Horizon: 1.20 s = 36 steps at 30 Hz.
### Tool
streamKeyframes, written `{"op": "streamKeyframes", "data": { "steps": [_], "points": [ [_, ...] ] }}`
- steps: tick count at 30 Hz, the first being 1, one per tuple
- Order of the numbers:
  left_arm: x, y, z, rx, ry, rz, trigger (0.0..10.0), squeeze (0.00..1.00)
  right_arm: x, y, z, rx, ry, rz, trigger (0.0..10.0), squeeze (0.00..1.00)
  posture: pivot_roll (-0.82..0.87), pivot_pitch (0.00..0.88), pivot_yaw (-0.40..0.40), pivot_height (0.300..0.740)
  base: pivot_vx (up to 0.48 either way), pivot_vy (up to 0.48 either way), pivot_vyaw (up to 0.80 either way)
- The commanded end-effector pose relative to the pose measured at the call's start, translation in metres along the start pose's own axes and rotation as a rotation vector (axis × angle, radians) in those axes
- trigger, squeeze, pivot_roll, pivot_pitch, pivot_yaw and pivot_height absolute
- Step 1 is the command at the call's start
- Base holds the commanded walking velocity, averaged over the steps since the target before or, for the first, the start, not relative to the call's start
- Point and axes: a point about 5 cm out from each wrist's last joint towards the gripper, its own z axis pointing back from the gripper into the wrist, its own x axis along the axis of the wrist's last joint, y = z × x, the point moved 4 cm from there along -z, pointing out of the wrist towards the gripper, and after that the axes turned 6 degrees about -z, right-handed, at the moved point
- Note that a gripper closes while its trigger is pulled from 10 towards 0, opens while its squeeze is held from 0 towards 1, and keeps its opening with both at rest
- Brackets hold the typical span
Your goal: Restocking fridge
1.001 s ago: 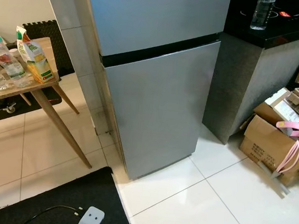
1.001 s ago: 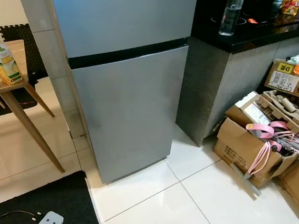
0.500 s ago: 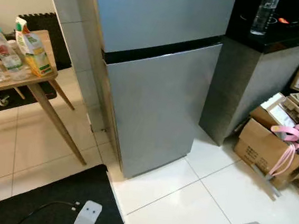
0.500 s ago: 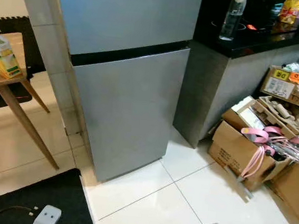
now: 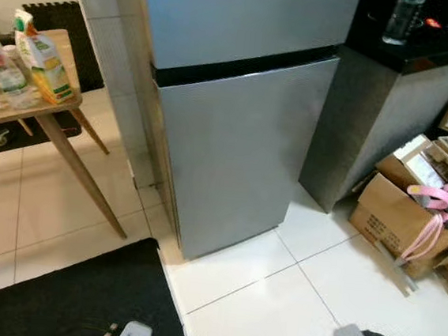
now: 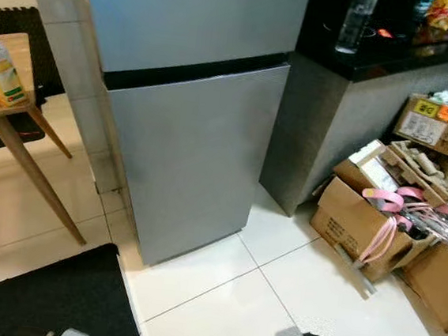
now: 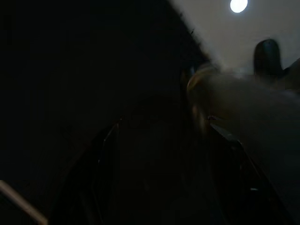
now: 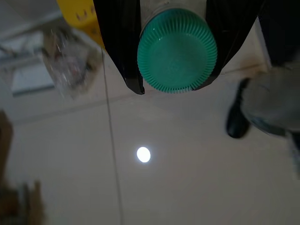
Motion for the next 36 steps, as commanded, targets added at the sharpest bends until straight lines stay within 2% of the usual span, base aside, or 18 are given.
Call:
{"op": "streamKeyframes", "data": {
  "steps": [1,3,6,9,10,12,13,16,21,28,32,36],
  "points": [
    [-0.011,0.007,0.002,0.022,0.037,0.015,10.0,0.0,-0.001,0.0,0.0,0.0,0.012,0.016,10.0,0.0,-0.03,0.022,-0.006,0.74,0.0,0.0,0.0],
    [-0.012,0.007,0.003,0.027,0.035,0.035,10.0,0.0,0.001,0.003,-0.001,0.009,0.009,0.025,10.0,0.0,-0.03,0.031,-0.01,0.74,0.0,0.0,0.0],
    [0.004,0.005,-0.001,0.033,-0.006,0.048,10.0,0.0,0.018,0.012,-0.003,0.035,-0.026,0.049,10.0,0.0,-0.04,0.002,-0.02,0.74,0.0,0.0,0.0],
    [0.013,0.007,-0.002,0.046,-0.026,0.082,10.0,0.0,0.027,0.018,-0.005,0.042,-0.046,0.041,10.0,0.0,-0.04,0.0,-0.004,0.74,0.0,0.0,0.0],
    [0.016,0.005,-0.003,0.037,-0.036,0.091,10.0,0.0,0.029,0.019,-0.005,0.038,-0.051,0.005,10.0,0.0,-0.05,0.0,0.012,0.74,0.0,0.0,0.0],
    [0.017,0.002,-0.003,0.026,-0.039,0.079,10.0,0.0,0.028,0.019,-0.005,0.033,-0.051,-0.021,10.0,0.0,-0.05,0.0,0.012,0.74,0.0,0.0,0.0],
    [0.017,-0.001,-0.003,0.014,-0.033,0.044,10.0,0.0,0.025,0.018,-0.004,0.029,-0.044,-0.032,10.0,0.0,-0.05,0.0,0.012,0.74,0.0,0.0,0.0],
    [0.017,0.001,-0.003,0.023,-0.024,0.031,10.0,0.0,0.01,0.018,-0.003,0.029,-0.004,-0.023,10.0,0.0,-0.06,0.0,0.005,0.74,0.0,0.0,0.0],
    [0.025,0.001,-0.004,0.021,-0.043,0.025,10.0,0.0,0.005,0.016,-0.002,0.032,0.003,0.002,10.0,0.0,-0.08,0.0,0.002,0.74,0.0,0.0,0.0],
    [0.028,-0.013,-0.007,-0.002,-0.038,0.033,10.0,0.0,-0.003,0.02,0.0,0.056,0.021,0.017,10.0,0.0,-0.07,0.0,-0.007,0.74,0.0,0.0,0.0],
    [0.023,-0.02,-0.007,-0.02,-0.027,0.033,10.0,0.0,-0.001,0.029,0.0,0.097,0.015,-0.028,10.0,0.0,-0.06,0.0,-0.01,0.74,0.0,0.0,0.0],
    [0.008,-0.017,-0.005,-0.01,0.018,0.052,10.0,0.0,-0.001,0.035,0.0,0.115,0.015,-0.028,10.0,0.0,-0.05,0.0,-0.007,0.74,0.0,0.0,0.0]
  ]
}}
